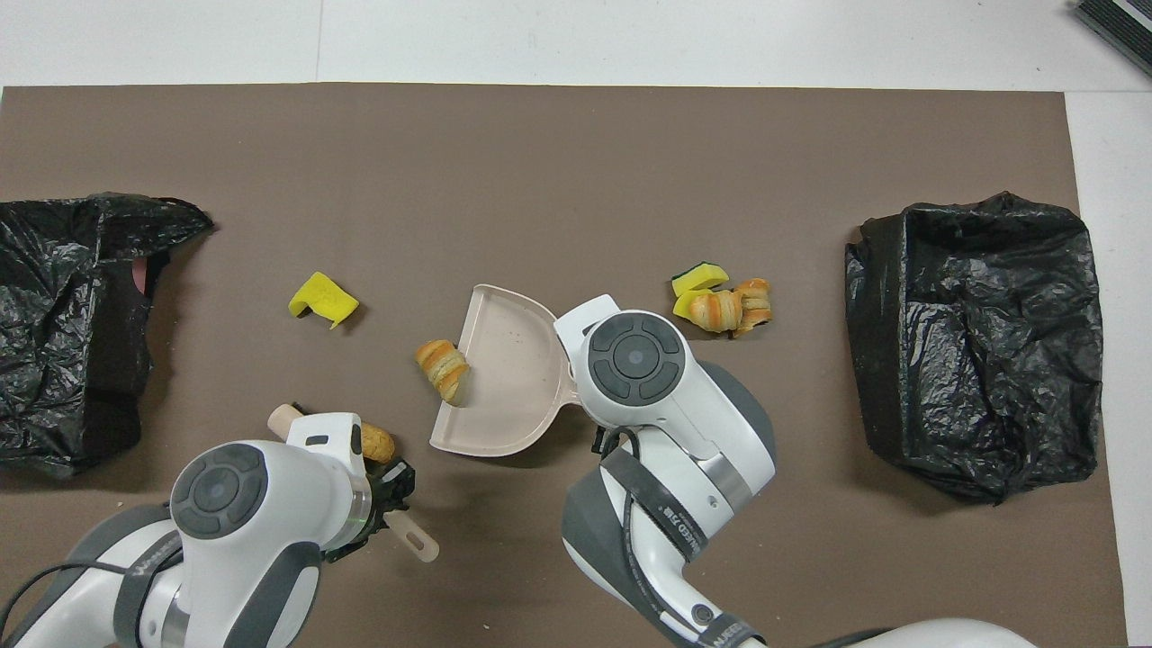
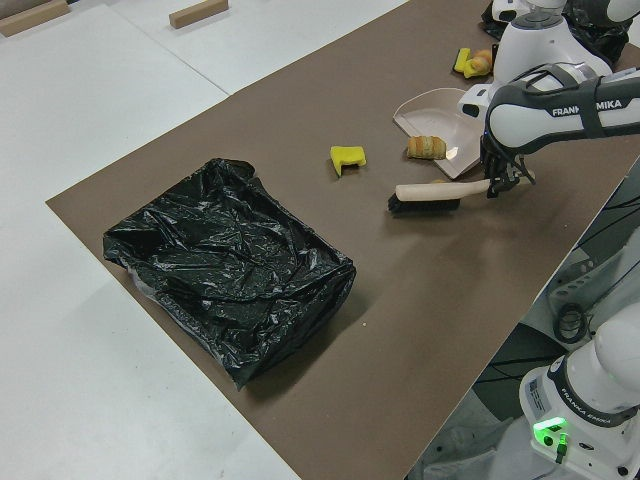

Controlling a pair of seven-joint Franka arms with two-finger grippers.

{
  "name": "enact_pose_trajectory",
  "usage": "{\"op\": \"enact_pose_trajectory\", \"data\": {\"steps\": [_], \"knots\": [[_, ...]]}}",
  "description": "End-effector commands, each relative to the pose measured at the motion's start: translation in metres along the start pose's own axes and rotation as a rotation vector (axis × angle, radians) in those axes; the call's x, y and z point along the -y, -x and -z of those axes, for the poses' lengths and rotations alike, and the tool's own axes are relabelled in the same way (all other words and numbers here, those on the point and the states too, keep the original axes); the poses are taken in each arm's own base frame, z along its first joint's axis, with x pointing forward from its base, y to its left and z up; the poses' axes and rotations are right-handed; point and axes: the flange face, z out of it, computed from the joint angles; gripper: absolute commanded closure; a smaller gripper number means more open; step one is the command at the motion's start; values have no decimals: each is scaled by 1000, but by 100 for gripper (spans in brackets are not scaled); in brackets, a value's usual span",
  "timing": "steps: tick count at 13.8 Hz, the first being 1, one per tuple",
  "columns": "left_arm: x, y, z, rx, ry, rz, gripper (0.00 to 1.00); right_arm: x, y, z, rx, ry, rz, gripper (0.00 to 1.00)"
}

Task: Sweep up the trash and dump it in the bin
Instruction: 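Sweep the sponge and snacks into the dustpan with the left gripper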

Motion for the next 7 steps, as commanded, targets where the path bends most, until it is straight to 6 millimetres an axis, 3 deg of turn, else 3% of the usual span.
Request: {"op": "enact_pose_trajectory", "data": {"steps": [1,2,4,7], "knots": [[-62,-34,18,8,66,101,100,2,0,1,-18,6,-29,100],[-70,-49,25,5,79,111,100,2,0,1,-18,7,-29,100],[-76,-55,30,2,83,37,100,2,0,1,-18,7,-29,100],[-62,-80,49,21,46,-87,100,2,0,1,-18,6,-29,100]]}}
